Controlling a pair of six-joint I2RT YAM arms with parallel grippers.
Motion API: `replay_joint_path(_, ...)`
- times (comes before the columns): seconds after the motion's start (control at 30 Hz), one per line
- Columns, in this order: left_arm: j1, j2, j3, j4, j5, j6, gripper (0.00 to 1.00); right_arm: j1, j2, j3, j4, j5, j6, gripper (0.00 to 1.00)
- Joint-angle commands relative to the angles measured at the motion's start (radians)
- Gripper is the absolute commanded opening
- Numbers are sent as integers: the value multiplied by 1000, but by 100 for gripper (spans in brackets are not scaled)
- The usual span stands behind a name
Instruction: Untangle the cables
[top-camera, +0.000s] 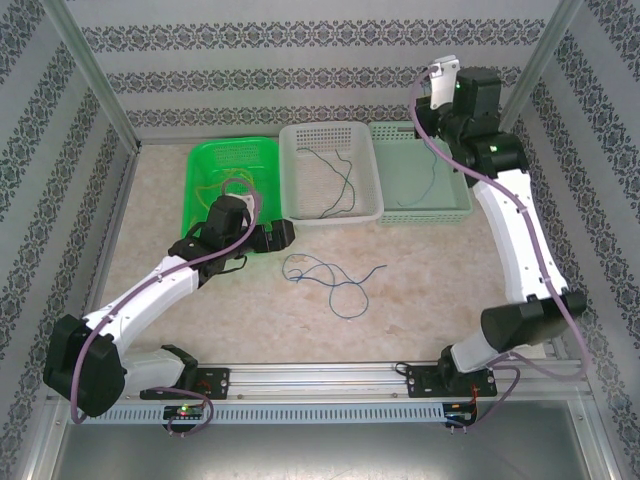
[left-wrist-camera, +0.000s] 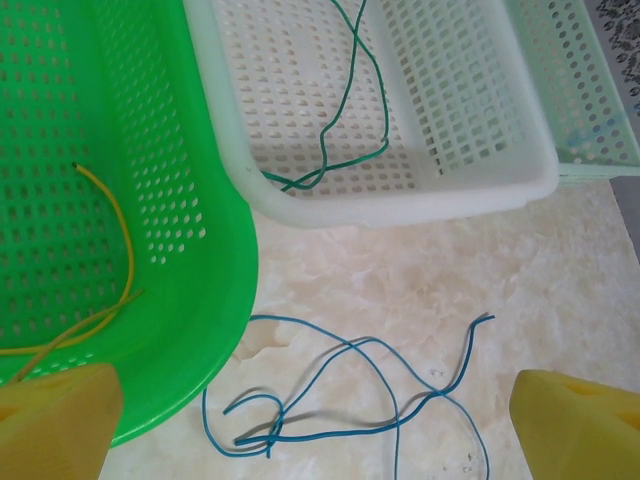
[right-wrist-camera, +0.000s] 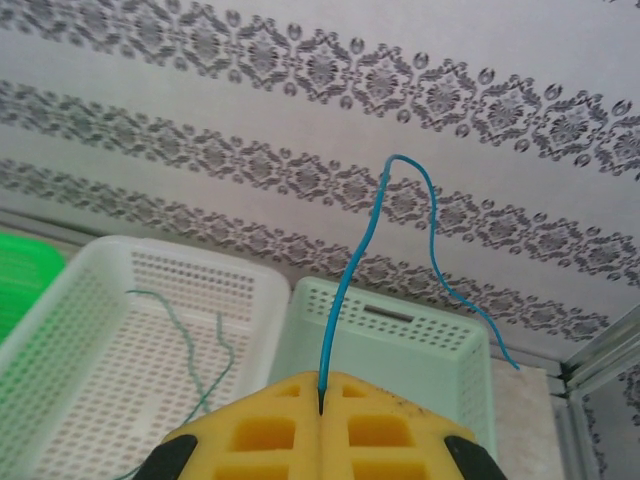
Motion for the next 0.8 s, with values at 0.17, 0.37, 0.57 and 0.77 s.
replay_joint_path(0.17,15,-41,-12,20,-22,-11,100,-24,194,103,34,55,-93,0)
replay_joint_path(0.37,15,-51,-22,16,-34,-14,100,-27,326,116,-105,39,-61,0)
replay_joint_path(0.57,16,-51,-24,11,-36,-12,100,-40,495,181,-299,38,-28,0)
replay_joint_path(0.77,15,-51,-21,10,-36,-11,100,-47,597,234,-377,35,29,16)
